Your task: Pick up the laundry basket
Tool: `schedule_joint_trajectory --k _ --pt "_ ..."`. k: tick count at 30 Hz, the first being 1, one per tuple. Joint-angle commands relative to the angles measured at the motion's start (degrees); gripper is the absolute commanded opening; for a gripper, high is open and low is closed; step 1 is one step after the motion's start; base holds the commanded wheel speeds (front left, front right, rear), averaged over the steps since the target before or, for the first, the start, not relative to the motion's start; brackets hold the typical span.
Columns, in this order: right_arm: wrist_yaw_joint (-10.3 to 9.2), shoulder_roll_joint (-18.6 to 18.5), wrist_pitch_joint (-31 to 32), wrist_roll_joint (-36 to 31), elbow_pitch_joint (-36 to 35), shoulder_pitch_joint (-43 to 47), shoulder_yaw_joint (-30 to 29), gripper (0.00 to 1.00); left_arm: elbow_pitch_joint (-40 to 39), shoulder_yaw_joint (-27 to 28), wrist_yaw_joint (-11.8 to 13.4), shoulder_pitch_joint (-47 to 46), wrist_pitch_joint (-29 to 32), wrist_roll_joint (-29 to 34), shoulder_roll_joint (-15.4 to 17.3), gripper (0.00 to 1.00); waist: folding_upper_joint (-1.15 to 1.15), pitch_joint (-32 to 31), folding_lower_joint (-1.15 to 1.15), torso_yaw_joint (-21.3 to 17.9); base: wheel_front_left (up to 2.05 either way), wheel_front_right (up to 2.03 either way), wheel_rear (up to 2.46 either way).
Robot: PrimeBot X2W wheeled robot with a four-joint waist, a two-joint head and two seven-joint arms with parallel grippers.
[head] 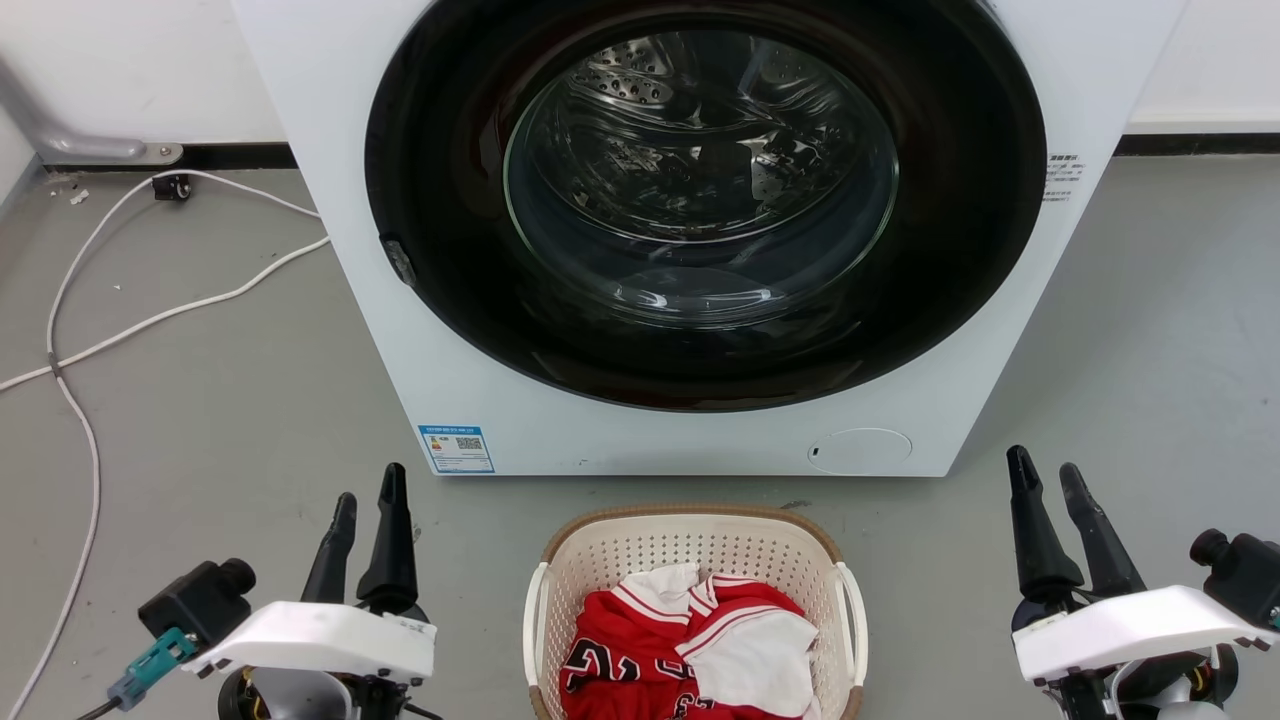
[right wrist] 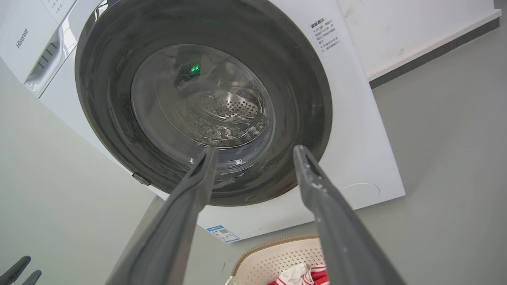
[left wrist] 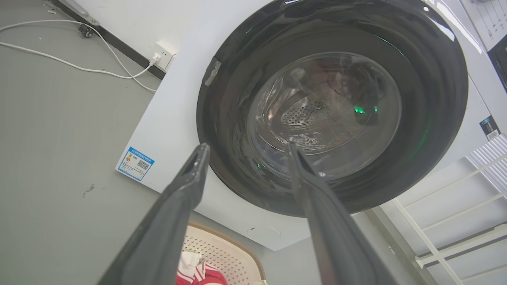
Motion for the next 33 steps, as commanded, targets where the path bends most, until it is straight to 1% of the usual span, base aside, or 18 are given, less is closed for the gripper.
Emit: schedule_joint_trajectory --k 1,8,17,33 --pt "0.02 -0.05 -0.8 -2.77 -1.2 -0.09 0.23 1.0 -0.97 -0.64 0.3 -0.07 -0.68 3.11 0.16 1.0 0.0 0.01 0.0 0.04 0.0 0.0 0.0" --pt "0.01 -0.02 -1.95 -8.68 -1.87 0.72 0.66 1.0 -1.72 -1.74 1.07 0.69 -1.84 8.63 0.18 1.0 0.0 0.05 0.0 0.18 0.0 0.0 0.0" --pt "0.01 0.0 -3.22 -14.87 -2.65 1.55 1.4 1.0 -2.53 -2.54 1.29 1.39 -3.11 14.0 0.54 1.0 0.0 0.2 0.0 0.11 0.0 0.0 0.0" --pt "0.01 0.05 -5.52 -25.34 -3.87 2.97 1.84 1.0 -4.28 -1.57 -0.25 3.08 -5.37 22.85 0.45 1.0 0.0 0.56 0.0 0.21 0.0 0.0 0.0"
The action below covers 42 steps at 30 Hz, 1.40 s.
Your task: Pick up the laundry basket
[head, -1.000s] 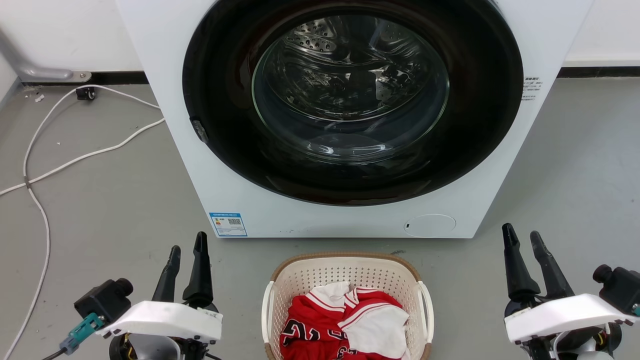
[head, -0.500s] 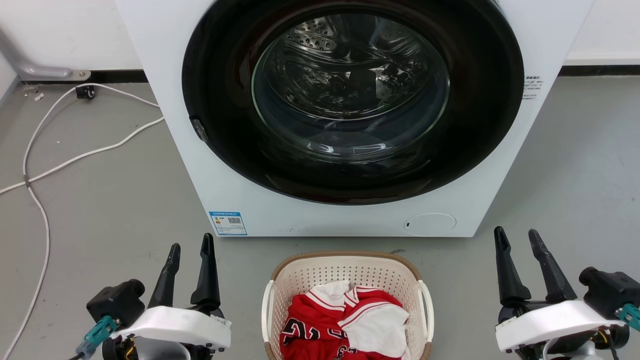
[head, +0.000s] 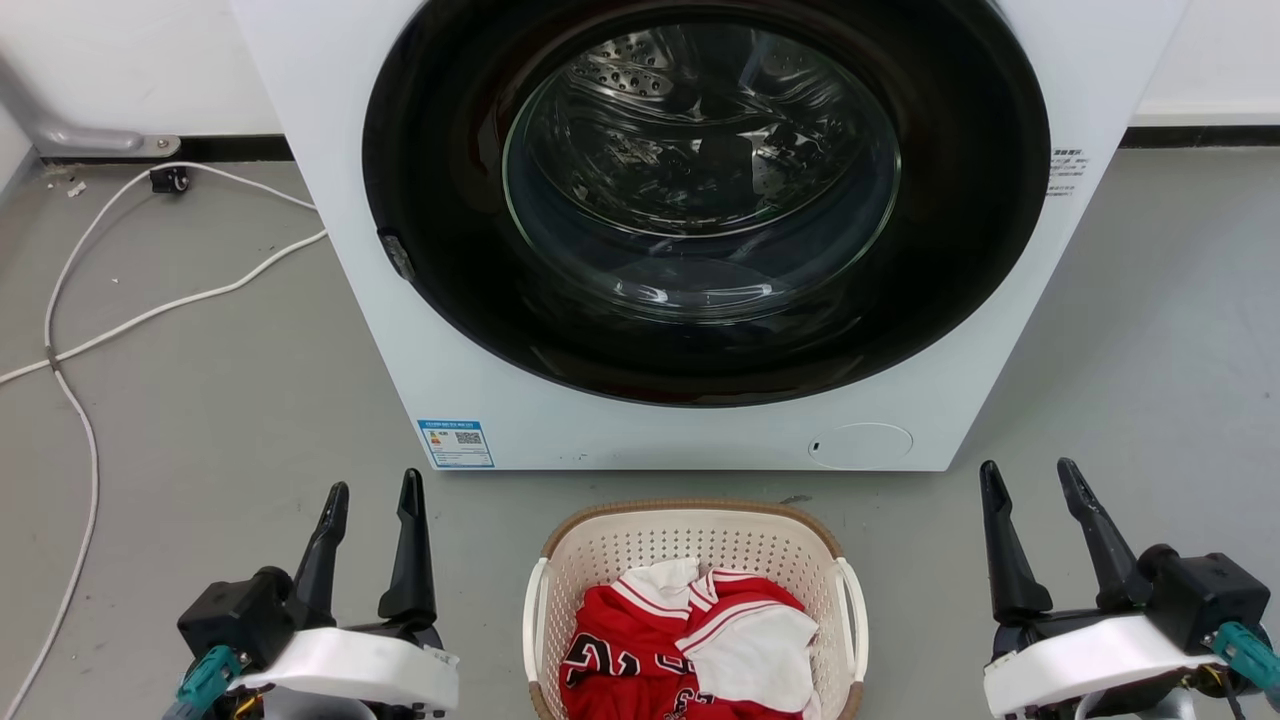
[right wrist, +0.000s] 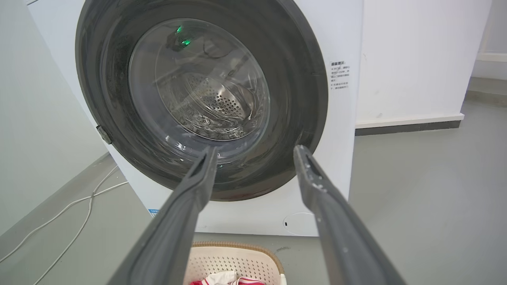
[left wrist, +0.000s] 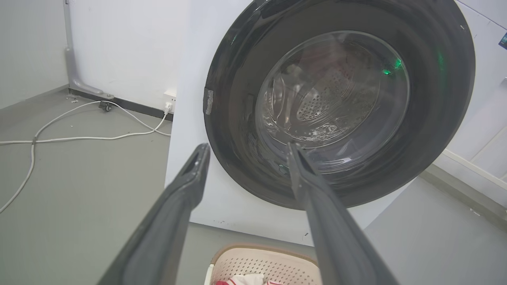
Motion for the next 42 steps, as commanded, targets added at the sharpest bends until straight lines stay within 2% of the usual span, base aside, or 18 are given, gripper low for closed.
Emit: schedule_joint_trajectory --k 1,25,42 --pt "0.0 0.06 -0.62 -1.71 -0.87 0.4 0.13 1.0 -0.74 0.15 -0.16 0.39 -0.52 1.51 0.18 1.0 0.0 0.04 0.0 -0.01 0.0 0.0 0.0" --pt "-0.01 0.14 -3.47 -15.18 -1.88 1.85 0.2 1.0 -0.42 0.32 -0.42 1.62 -3.4 13.54 -0.1 1.0 0.0 1.51 0.0 0.08 0.0 0.0 0.0" --pt "-0.02 0.19 -5.13 -21.9 -2.65 3.32 -0.3 1.0 -0.36 -0.34 0.25 3.19 -5.13 19.52 -0.11 1.0 0.0 0.91 0.0 -0.03 0.0 0.0 0.0"
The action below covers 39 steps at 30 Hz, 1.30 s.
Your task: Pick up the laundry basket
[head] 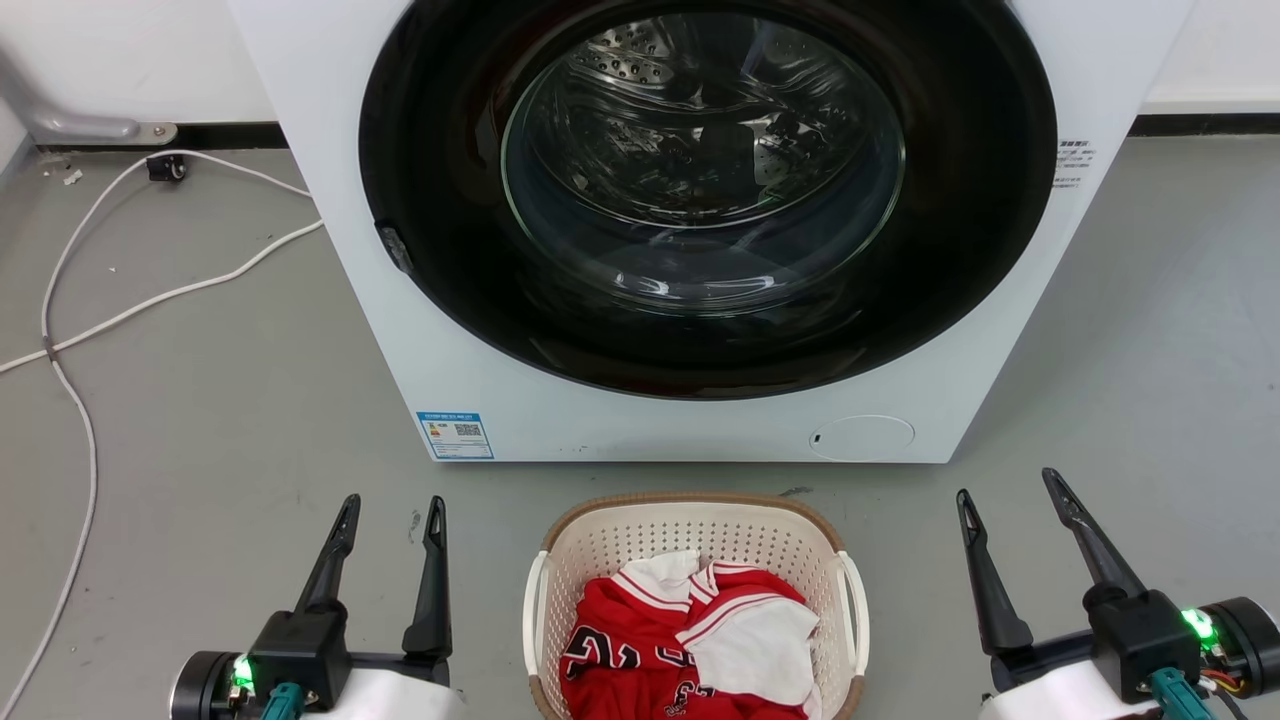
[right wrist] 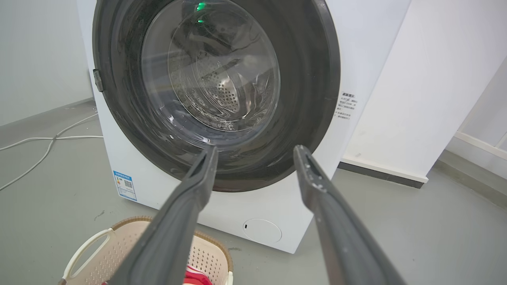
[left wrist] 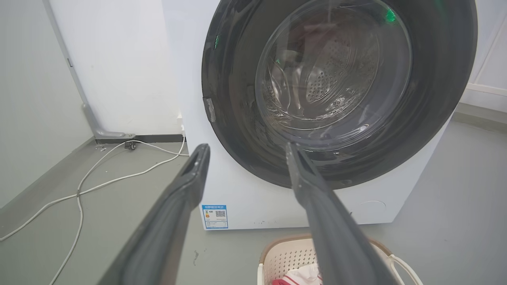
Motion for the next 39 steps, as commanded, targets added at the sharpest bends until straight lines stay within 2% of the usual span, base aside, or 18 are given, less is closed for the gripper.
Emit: schedule_joint_trajectory --k 1,12,39 --pt "-0.03 0.18 -0.4 -0.91 -0.4 0.81 -0.15 1.0 -0.17 -0.15 0.27 0.81 -0.53 1.01 -0.02 1.0 0.0 -0.09 0.0 -0.01 0.0 0.0 0.0" --pt "-0.03 0.18 -0.33 2.99 0.84 0.92 -0.82 1.0 0.45 -0.12 0.57 1.04 -0.47 0.52 -0.02 1.0 0.0 -0.53 0.0 0.15 0.0 0.0 0.0" --pt "-0.03 0.19 -0.32 3.37 0.67 -0.35 -0.26 1.0 0.46 -0.29 0.58 -0.41 -0.46 0.99 -0.02 1.0 0.0 0.78 0.0 0.11 0.0 0.0 0.0"
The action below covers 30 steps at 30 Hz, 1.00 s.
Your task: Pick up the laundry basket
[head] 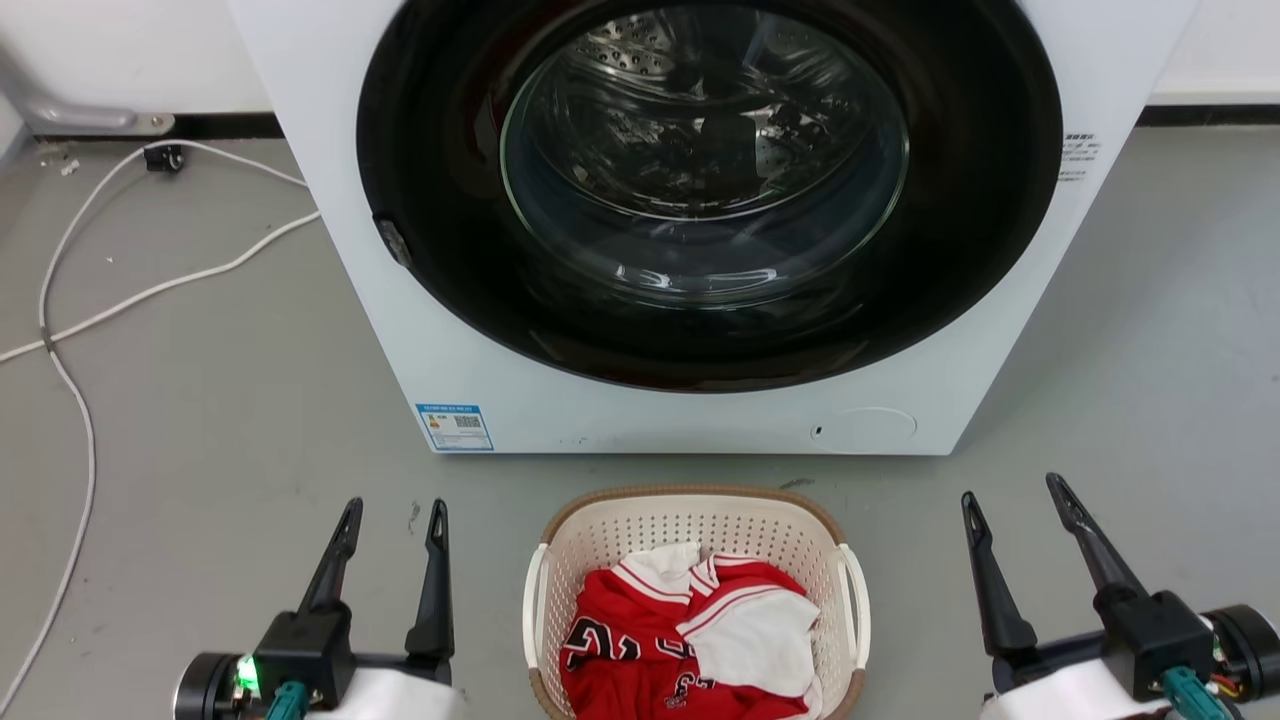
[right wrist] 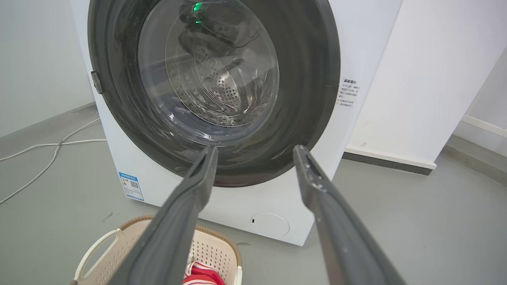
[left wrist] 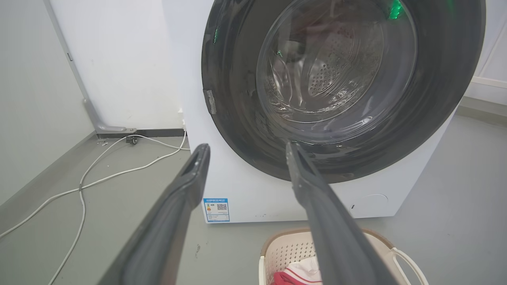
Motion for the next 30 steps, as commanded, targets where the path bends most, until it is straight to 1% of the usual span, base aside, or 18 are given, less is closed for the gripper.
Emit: schedule_joint_trajectory --k 1,6,12,17,23,30 --pt "-0.04 0.17 -0.14 0.33 -0.02 -1.19 0.1 1.0 0.15 -0.09 -0.02 -1.35 -0.29 0.28 -0.02 1.0 0.0 0.71 0.0 -0.04 0.0 0.0 0.0" --pt "-0.04 0.17 -0.14 -0.41 1.74 -3.69 0.59 1.0 2.14 -0.18 -1.1 -4.67 -0.23 -0.34 -0.01 1.0 0.0 3.5 0.0 0.1 0.0 0.0 0.0" --pt "-0.04 0.16 -0.13 -1.46 5.49 -8.39 1.41 1.0 7.54 0.28 -1.76 -9.97 -0.23 0.38 -0.03 1.0 0.0 8.89 0.0 0.13 0.0 0.0 0.0" --pt "-0.04 0.16 -0.13 -2.36 8.34 -13.4 1.47 1.0 12.26 -0.17 -1.85 -15.92 -0.23 0.93 -0.01 1.0 0.0 16.33 0.0 0.26 0.0 0.0 0.0" --pt "-0.04 0.14 -0.13 -4.05 13.99 -19.56 1.22 1.0 19.35 -0.76 -2.54 -22.86 -0.22 1.98 -0.02 1.0 0.0 25.0 0.0 0.06 0.0 0.0 0.0" --pt "-0.04 0.14 -0.13 -5.77 19.34 -26.12 0.12 1.0 27.81 -2.26 -3.19 -30.39 -0.23 2.26 -0.01 1.0 0.0 32.8 0.0 0.22 0.0 0.0 0.0"
